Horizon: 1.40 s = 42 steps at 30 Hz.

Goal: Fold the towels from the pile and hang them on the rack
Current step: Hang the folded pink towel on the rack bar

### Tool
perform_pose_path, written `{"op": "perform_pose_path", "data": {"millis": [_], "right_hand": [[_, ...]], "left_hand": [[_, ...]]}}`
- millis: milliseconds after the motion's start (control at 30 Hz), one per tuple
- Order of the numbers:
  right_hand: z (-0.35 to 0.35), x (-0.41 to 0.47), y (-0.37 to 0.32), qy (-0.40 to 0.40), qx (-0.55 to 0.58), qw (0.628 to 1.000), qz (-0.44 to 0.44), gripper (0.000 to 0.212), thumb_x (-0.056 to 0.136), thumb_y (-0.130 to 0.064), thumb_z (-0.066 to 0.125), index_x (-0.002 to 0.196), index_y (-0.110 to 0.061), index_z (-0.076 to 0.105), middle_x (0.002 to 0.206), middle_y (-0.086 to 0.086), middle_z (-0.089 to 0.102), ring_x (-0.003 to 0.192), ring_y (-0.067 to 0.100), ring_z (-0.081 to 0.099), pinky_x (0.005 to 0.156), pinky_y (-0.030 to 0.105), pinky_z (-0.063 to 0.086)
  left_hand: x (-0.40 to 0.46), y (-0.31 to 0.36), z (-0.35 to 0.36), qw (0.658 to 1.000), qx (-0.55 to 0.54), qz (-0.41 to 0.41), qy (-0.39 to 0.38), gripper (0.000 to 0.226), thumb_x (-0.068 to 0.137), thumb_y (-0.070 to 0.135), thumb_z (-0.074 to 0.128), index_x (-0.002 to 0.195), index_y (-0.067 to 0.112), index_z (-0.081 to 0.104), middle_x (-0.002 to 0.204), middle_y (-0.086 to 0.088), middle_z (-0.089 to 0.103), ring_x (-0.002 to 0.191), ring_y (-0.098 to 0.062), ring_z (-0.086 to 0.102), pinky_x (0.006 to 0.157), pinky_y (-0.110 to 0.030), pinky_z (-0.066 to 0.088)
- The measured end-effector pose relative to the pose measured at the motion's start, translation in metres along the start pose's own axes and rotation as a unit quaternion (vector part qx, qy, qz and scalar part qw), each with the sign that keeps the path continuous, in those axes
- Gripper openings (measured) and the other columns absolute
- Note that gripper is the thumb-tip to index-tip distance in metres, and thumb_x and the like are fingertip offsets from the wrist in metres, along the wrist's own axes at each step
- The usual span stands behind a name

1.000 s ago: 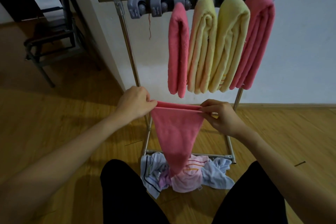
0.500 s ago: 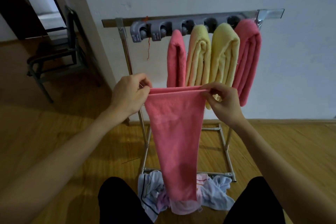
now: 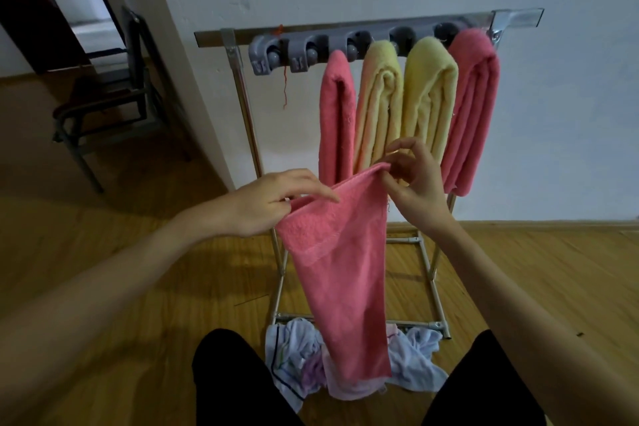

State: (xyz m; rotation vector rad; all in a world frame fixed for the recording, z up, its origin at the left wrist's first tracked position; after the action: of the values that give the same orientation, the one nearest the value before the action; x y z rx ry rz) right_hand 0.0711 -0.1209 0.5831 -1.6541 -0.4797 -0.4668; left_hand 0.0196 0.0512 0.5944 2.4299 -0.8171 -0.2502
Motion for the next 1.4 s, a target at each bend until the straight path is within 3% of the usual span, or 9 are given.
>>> {"op": "perform_pose_path", "data": {"millis": [167, 333, 533, 733, 833, 900, 1067, 1267, 1400], "right_hand": [[0.008, 0.000, -0.003, -0.008, -0.020, 1.000, -0.005, 0.026, 0.081, 0.011, 0.057, 0.099, -0.006, 0.050, 0.084, 0.014, 0.064, 0.073, 0.026, 0.060, 0.064, 0.034, 0.048], [0.021, -0.008, -0.002, -0.032, -0.038, 0.999, -0.010, 0.025, 0.076, 0.012, 0.060, 0.093, -0.007, 0.064, 0.085, -0.001, 0.067, 0.074, 0.006, 0.062, 0.066, 0.016, 0.049], [0.035, -0.039, 0.033, 0.000, 0.109, 0.981, 0.162, 0.024, 0.076, 0.008, 0.069, 0.086, -0.013, 0.073, 0.079, 0.011, 0.071, 0.073, 0.014, 0.065, 0.067, 0.022, 0.054], [0.047, -0.048, 0.045, -0.016, 0.130, 0.964, 0.229, 0.008, 0.076, 0.008, 0.069, 0.080, 0.001, 0.069, 0.069, 0.009, 0.064, 0.063, 0.009, 0.059, 0.060, 0.018, 0.049], [0.054, -0.049, 0.038, -0.026, 0.106, 0.975, 0.195, 0.008, 0.076, 0.008, 0.068, 0.082, 0.003, 0.069, 0.075, 0.015, 0.066, 0.069, 0.018, 0.062, 0.067, 0.027, 0.055], [0.058, -0.048, 0.025, -0.031, 0.093, 0.985, 0.145, 0.012, 0.075, 0.009, 0.067, 0.084, 0.002, 0.070, 0.078, 0.015, 0.068, 0.070, 0.019, 0.062, 0.068, 0.030, 0.055], [0.078, -0.051, -0.001, -0.060, 0.022, 0.997, 0.049, 0.019, 0.074, 0.006, 0.069, 0.090, -0.004, 0.071, 0.077, 0.001, 0.067, 0.063, 0.005, 0.056, 0.059, 0.019, 0.048], [0.090, -0.054, -0.013, -0.073, -0.016, 0.997, -0.013, 0.020, 0.076, 0.000, 0.072, 0.094, -0.008, 0.070, 0.082, -0.002, 0.062, 0.064, 0.008, 0.055, 0.060, 0.020, 0.049], [0.093, -0.058, -0.019, -0.074, -0.073, 0.993, -0.059, 0.016, 0.077, -0.004, 0.073, 0.092, -0.007, 0.070, 0.080, -0.002, 0.059, 0.063, 0.010, 0.053, 0.058, 0.022, 0.048]], "left_hand": [[-0.001, -0.010, 0.006, 0.997, 0.047, -0.052, -0.038, 0.045, 0.093, 0.002, 0.040, 0.125, 0.027, 0.059, 0.118, 0.007, 0.051, 0.109, -0.005, 0.049, 0.085, -0.015, 0.040], [0.005, -0.029, 0.001, 0.987, 0.086, -0.136, 0.025, 0.047, 0.092, -0.002, 0.040, 0.131, 0.019, 0.057, 0.135, 0.000, 0.054, 0.122, -0.013, 0.047, 0.096, -0.018, 0.033], [0.009, -0.036, -0.004, 0.980, 0.030, -0.143, 0.132, 0.048, 0.085, -0.008, 0.038, 0.119, 0.013, 0.065, 0.112, -0.005, 0.065, 0.103, -0.020, 0.060, 0.073, -0.021, 0.045], [0.007, -0.032, -0.003, 0.978, -0.003, -0.140, 0.158, 0.049, 0.085, -0.008, 0.038, 0.120, 0.015, 0.063, 0.110, 0.003, 0.064, 0.098, -0.014, 0.059, 0.075, -0.023, 0.050], [0.006, -0.033, 0.001, 0.976, -0.008, -0.161, 0.145, 0.048, 0.083, -0.010, 0.038, 0.120, 0.011, 0.061, 0.098, 0.003, 0.061, 0.085, -0.013, 0.059, 0.055, -0.008, 0.038], [0.005, -0.033, 0.006, 0.975, -0.023, -0.175, 0.135, 0.047, 0.084, -0.010, 0.039, 0.124, 0.009, 0.056, 0.087, 0.005, 0.056, 0.072, -0.007, 0.054, 0.049, -0.009, 0.036], [0.000, -0.036, 0.011, 0.969, -0.080, -0.199, 0.125, 0.048, 0.085, -0.009, 0.041, 0.129, 0.008, 0.050, 0.083, 0.003, 0.053, 0.072, -0.016, 0.053, 0.064, -0.032, 0.044], [-0.003, -0.028, 0.016, 0.967, -0.104, -0.198, 0.123, 0.035, 0.087, -0.005, 0.047, 0.120, 0.005, 0.053, 0.085, 0.001, 0.053, 0.081, -0.018, 0.053, 0.070, -0.031, 0.047], [-0.004, -0.028, 0.018, 0.965, -0.111, -0.204, 0.122, 0.032, 0.087, -0.005, 0.047, 0.116, 0.009, 0.051, 0.100, -0.019, 0.056, 0.095, -0.036, 0.056, 0.083, -0.049, 0.049]]}}
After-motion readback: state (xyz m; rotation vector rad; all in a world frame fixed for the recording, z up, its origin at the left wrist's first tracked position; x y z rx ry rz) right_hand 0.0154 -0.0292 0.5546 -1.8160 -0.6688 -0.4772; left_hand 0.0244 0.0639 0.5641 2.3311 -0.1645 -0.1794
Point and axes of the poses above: each hand's wrist, its own x-axis towards the middle knuckle, its own z-axis out of the palm, y = z × x, the point moved 10 cm from there along x, towards the middle knuckle
